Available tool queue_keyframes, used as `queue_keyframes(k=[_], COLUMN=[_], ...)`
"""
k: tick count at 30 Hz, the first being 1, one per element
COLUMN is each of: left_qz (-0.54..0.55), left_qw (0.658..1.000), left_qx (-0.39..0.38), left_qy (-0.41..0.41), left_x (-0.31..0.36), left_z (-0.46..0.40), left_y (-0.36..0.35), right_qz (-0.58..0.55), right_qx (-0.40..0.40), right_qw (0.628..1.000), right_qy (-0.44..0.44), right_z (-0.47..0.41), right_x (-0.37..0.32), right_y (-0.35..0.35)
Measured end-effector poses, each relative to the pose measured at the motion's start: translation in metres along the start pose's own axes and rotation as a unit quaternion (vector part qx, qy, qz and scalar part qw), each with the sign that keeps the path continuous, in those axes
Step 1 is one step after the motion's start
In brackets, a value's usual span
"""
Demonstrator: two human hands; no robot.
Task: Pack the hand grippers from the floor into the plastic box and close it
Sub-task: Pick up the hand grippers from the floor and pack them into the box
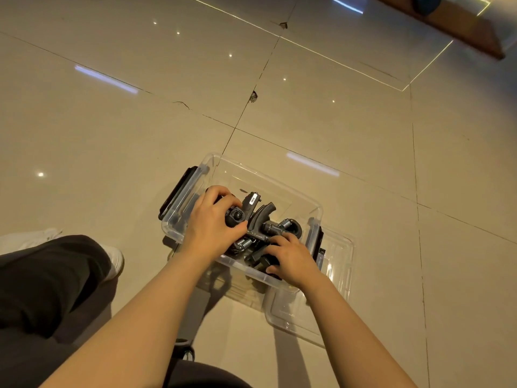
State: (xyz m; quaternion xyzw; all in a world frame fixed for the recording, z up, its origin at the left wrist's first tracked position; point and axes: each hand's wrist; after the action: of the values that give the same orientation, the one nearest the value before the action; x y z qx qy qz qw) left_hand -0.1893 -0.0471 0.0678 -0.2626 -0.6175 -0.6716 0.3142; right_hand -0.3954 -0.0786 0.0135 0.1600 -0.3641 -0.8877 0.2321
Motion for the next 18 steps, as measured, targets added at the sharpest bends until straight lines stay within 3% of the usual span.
queue_keyframes(k=[6, 9, 13, 18], left_qz=[0.032, 0.061, 0.096, 0.112], left_qw=[0.999, 0.994, 0.993, 0.993], left_qx=[0.004, 0.003, -0.008, 0.006], left_qy=[0.040, 0.088, 0.068, 0.032], left_x=[-0.011, -0.014, -0.009, -0.006], left_z=[0.008, 0.012, 0.014, 0.006], left_y=[0.009, 0.016, 0.019, 0.026], right_qz=[-0.014, -0.117, -0.342, -0.326], right_qx=[-0.001, 0.051, 0.146, 0.205], right_qw=[1.000, 0.992, 0.920, 0.900], right_qy=[-0.009, -0.007, 0.124, 0.202], right_z=[0.000, 0.003, 0.007, -0.012], right_x=[-0.002, -0.014, -0.049, -0.070], right_y=[-0.001, 0.015, 0.052, 0.078])
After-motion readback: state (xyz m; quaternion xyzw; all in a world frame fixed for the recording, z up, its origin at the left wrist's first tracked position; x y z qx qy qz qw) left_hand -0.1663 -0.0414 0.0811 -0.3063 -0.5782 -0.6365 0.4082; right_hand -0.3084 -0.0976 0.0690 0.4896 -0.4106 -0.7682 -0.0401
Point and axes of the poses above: each hand's wrist, its own z-axis away from the middle knuckle, its own y-axis out of the back of the hand, x = y × z, and after that the axes turned 14 degrees about -x, right-handed
